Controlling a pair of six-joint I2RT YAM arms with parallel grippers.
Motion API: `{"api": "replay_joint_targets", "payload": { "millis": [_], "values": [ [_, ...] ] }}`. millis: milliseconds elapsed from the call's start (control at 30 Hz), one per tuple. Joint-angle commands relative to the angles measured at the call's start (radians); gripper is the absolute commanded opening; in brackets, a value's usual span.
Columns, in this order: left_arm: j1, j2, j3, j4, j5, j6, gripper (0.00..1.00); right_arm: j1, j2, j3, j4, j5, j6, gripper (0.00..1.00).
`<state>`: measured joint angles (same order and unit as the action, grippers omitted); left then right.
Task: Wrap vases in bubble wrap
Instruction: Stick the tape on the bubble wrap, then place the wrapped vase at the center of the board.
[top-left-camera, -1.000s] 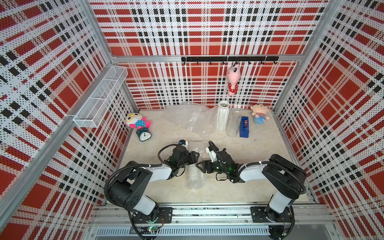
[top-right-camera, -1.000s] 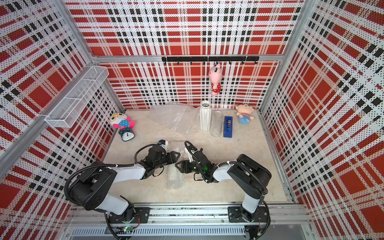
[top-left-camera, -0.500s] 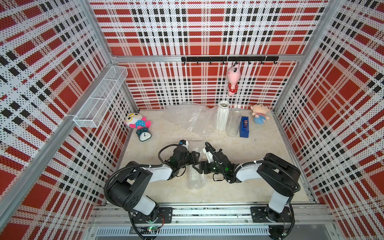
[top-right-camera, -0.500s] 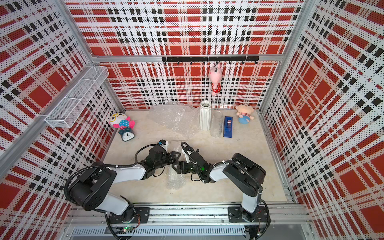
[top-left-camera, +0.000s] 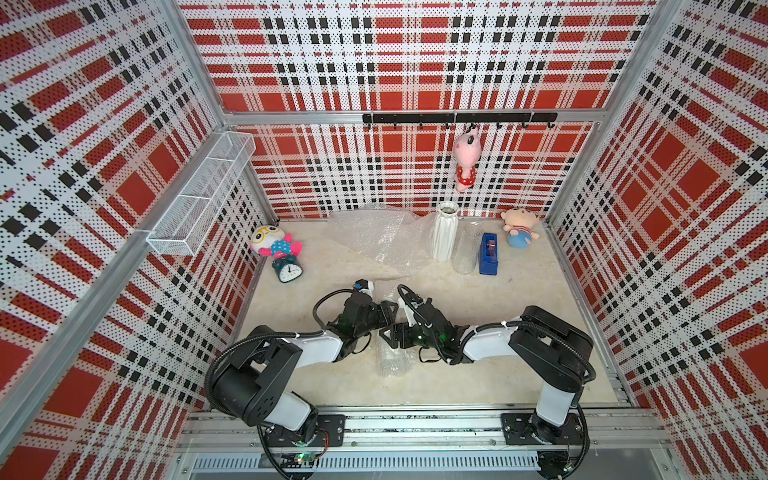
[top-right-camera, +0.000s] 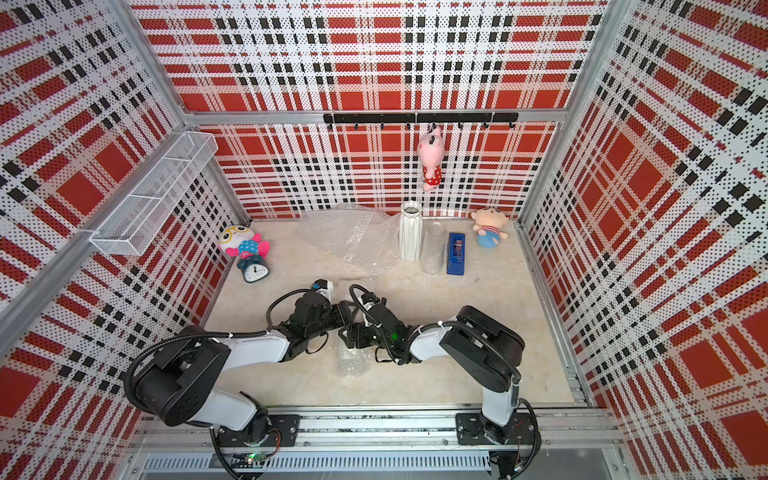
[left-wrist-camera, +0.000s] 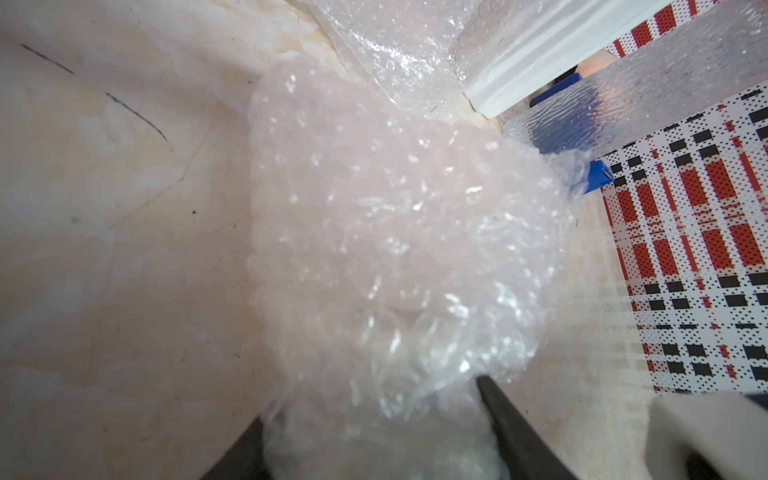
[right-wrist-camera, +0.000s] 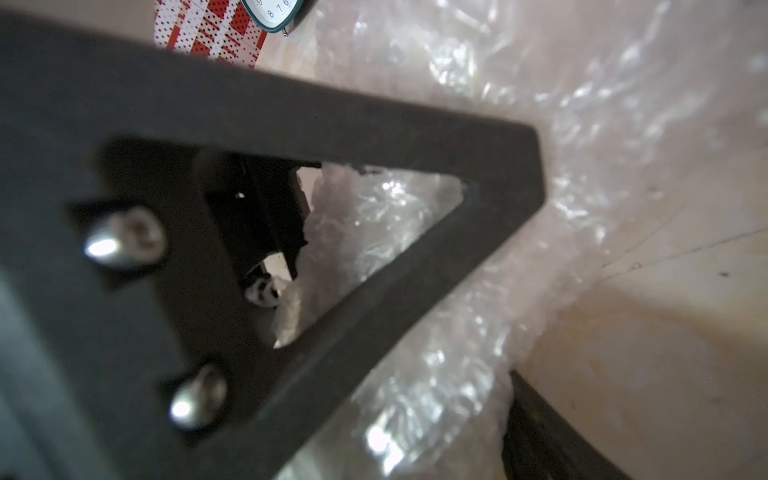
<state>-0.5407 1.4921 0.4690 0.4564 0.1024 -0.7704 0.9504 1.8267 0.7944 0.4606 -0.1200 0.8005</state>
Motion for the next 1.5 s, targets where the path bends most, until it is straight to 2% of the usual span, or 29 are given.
{"api": "replay_joint_targets", "payload": {
  "millis": [0,67,167,367,467,567,733,800,900,1033,1200,1300,1467],
  "values": [
    [-0.004,-0.038,-0.004,0.089,0.051,-0.017,0.34,-0.001,-0.012,0.024,-0.126,0.148,-0.030,0.76],
    [0.002,-0.035,-0.006,0.089,0.048,-0.020,0.34,-0.001,-0.028,0.007,-0.102,0.151,-0.037,0.70],
    [0.010,-0.032,-0.007,0.088,0.041,-0.017,0.34,-0.001,-0.053,-0.007,-0.046,0.113,-0.059,0.66],
    [0.027,-0.030,-0.010,0.082,0.040,-0.006,0.33,-0.014,-0.113,-0.044,0.058,-0.016,-0.056,0.81],
    [0.033,-0.029,-0.010,0.072,0.033,-0.001,0.33,-0.038,-0.133,-0.081,0.098,-0.057,-0.024,0.82],
    [0.033,-0.032,-0.014,0.070,0.027,0.000,0.33,-0.044,-0.140,-0.091,0.089,-0.053,-0.033,0.74],
    [0.033,-0.032,-0.015,0.070,0.029,-0.001,0.33,-0.027,-0.077,-0.049,0.076,-0.089,-0.044,0.53],
    [0.033,-0.034,-0.015,0.067,0.024,-0.003,0.33,-0.014,-0.049,-0.033,0.075,-0.092,-0.040,0.51],
    [0.035,-0.042,-0.017,0.051,0.006,-0.006,0.33,-0.010,-0.035,-0.026,0.071,-0.086,-0.034,0.63],
    [0.045,-0.050,0.002,-0.039,-0.059,0.002,0.32,-0.013,-0.098,-0.044,0.020,-0.019,-0.068,0.75],
    [0.115,-0.085,0.022,-0.203,-0.134,0.012,0.31,-0.051,-0.231,-0.090,-0.078,0.055,-0.145,0.84],
    [0.199,-0.128,0.022,-0.273,-0.152,0.019,0.31,-0.100,-0.309,-0.122,-0.144,0.089,-0.200,0.84],
    [0.419,-0.174,0.073,-0.424,-0.198,-0.009,0.30,-0.194,-0.431,-0.181,-0.228,0.149,-0.279,0.86]
  ]
}}
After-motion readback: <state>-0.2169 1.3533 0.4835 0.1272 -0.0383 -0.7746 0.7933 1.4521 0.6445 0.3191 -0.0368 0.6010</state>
